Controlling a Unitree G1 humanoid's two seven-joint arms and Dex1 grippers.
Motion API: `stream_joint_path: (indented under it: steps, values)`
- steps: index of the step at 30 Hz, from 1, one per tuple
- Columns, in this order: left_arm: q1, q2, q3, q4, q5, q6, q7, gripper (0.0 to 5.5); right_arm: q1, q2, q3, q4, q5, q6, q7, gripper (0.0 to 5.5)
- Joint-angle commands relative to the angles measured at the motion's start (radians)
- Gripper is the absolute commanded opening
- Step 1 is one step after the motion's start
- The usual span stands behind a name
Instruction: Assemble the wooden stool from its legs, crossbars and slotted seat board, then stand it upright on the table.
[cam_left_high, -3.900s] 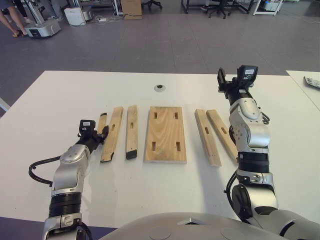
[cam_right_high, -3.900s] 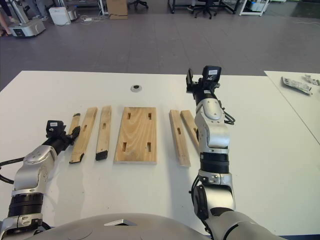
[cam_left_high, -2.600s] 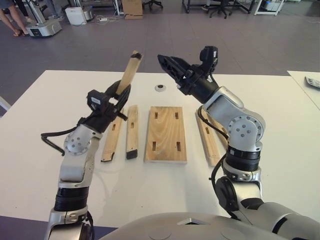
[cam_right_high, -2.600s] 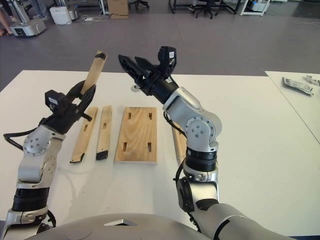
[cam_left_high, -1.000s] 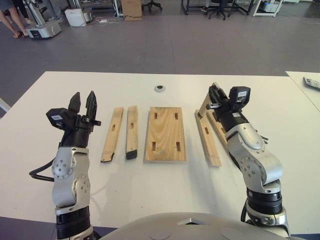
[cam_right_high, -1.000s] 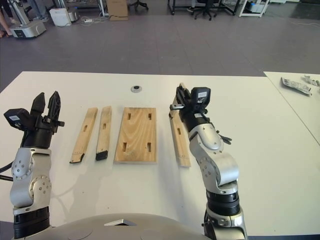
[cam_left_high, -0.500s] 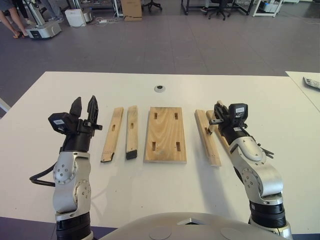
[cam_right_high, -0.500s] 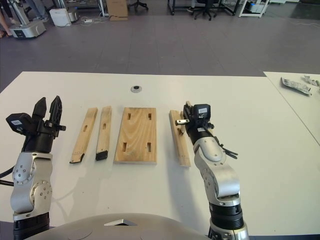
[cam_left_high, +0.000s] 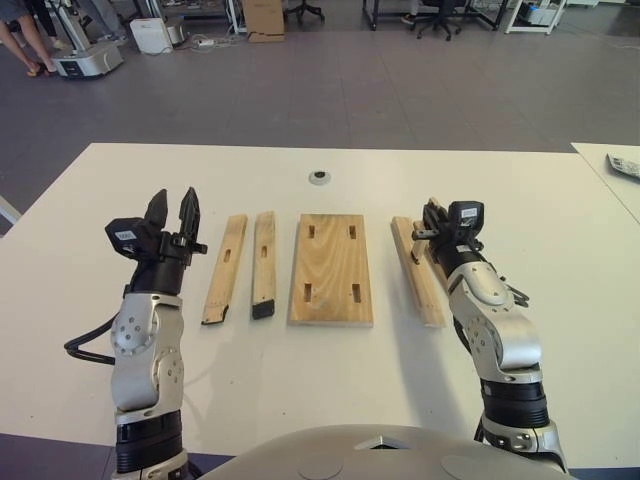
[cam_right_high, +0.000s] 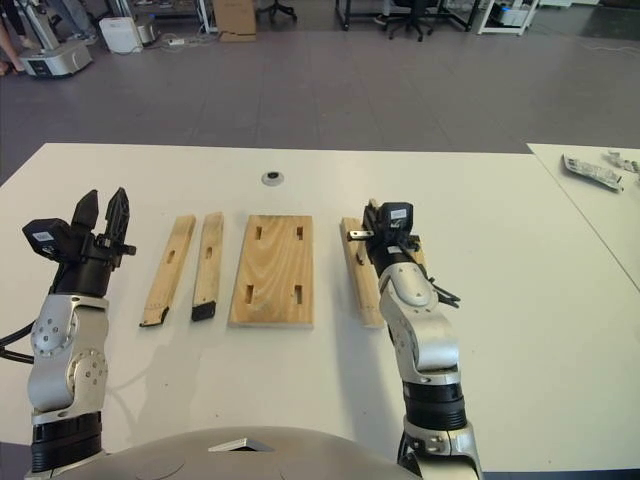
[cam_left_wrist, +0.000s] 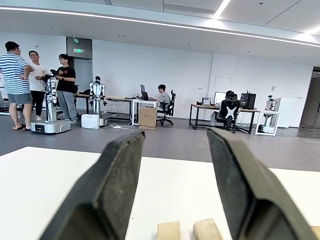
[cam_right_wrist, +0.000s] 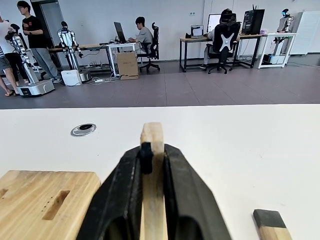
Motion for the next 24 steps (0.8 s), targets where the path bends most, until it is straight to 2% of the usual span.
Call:
stream_joint_path:
  steps: [1,6,13,18,19,24]
  values:
    - [0.000,0.007,0.003,0.005,0.004,-0.018,-0.013,2.30,0.105,-0.038,-0.014,0.071,0.021,-0.172,0.149,0.42]
    - [-0.001,0.012,0.010,0.008,0.002,-0.021,-0.020,2.30,0.208,-0.052,-0.006,0.145,0.013,-0.362,0.268,0.42]
    - [-0.002,0.007,0.003,0.010,0.007,-0.032,-0.019,2.30,0.258,-0.052,0.043,0.139,-0.010,-0.335,0.275,0.42]
    - [-0.002,0.005,-0.003,0.011,0.010,-0.040,-0.016,2.30,0.252,-0.057,0.036,0.170,-0.013,-0.317,0.254,0.42]
    - [-0.001,0.004,-0.004,0.011,0.009,-0.041,-0.017,2.30,0.247,-0.059,0.032,0.182,-0.012,-0.318,0.255,0.79]
    - [0.012,-0.023,-0.024,0.009,0.020,-0.055,-0.007,2.30,0.230,-0.086,0.032,0.158,-0.013,-0.349,0.303,1.64]
